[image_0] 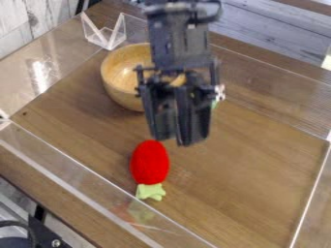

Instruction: Move the red object to the right side of the table

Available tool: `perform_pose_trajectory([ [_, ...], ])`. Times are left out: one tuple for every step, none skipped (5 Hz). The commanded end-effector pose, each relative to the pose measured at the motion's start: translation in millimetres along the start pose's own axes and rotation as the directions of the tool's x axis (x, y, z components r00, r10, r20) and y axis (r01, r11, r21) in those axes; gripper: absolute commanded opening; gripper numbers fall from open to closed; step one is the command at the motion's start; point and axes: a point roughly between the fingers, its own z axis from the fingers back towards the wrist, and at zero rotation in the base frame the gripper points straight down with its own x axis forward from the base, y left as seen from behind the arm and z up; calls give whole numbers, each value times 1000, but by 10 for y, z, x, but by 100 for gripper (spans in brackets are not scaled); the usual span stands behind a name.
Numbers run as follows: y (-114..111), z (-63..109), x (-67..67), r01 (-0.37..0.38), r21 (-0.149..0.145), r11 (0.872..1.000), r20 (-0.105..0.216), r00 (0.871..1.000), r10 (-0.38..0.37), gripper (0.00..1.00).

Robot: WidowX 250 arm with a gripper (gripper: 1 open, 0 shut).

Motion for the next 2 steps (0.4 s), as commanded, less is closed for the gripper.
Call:
perform_pose_trajectory([
  [-231,145,-2,12,49,999,53,998,-15,0],
  [-151,52,39,46,63,997,45,998,-49,100],
])
